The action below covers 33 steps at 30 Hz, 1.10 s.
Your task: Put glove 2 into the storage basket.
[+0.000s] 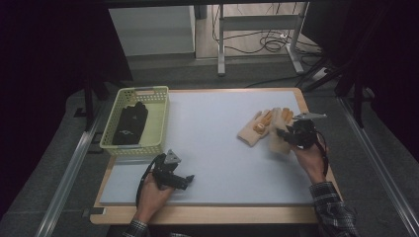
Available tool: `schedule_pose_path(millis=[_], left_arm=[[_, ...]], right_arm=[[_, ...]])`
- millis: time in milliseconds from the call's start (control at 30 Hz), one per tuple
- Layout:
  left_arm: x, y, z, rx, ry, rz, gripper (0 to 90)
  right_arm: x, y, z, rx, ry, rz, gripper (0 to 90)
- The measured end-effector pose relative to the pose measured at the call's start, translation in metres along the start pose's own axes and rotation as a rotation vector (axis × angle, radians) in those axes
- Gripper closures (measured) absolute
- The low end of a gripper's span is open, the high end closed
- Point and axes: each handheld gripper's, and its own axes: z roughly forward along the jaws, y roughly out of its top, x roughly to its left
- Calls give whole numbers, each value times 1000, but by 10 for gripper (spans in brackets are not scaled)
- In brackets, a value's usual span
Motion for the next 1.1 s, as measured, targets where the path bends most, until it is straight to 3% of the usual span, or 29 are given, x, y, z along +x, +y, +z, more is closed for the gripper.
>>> schedule_pose_path(millis=[333, 500, 600, 667, 800, 867, 900, 933, 1000, 1100], left_arm=[[0, 0, 0, -3, 0, -3, 5], [0, 0, 0, -3, 1, -2, 6], [0, 0, 0, -1, 1, 3, 6], [0, 0, 0, -1, 1, 3, 6], [0, 0, 0, -1, 0, 0, 6], [0, 0, 0, -1, 0, -1, 6], [0, 0, 0, -1, 0, 0, 6], [0, 0, 0, -1, 0, 0, 6], [0, 0, 0, -1, 0, 0, 6], [0, 0, 0, 0, 1, 3, 6]], right_arm=[[77, 13, -2, -16, 163, -95, 631], [113, 12, 14, 8, 229, -127, 630], [124, 8, 24, 27, 252, -126, 630], [140, -4, 43, 67, 269, -130, 630], [148, -15, 55, 94, 279, -126, 619], [152, -22, 63, 129, 288, -147, 565], [153, -24, 62, 119, 288, -153, 483], [153, -24, 62, 119, 288, -153, 483], [149, -19, 54, 106, 298, -153, 424], [136, -14, 37, 71, 286, -154, 420]])
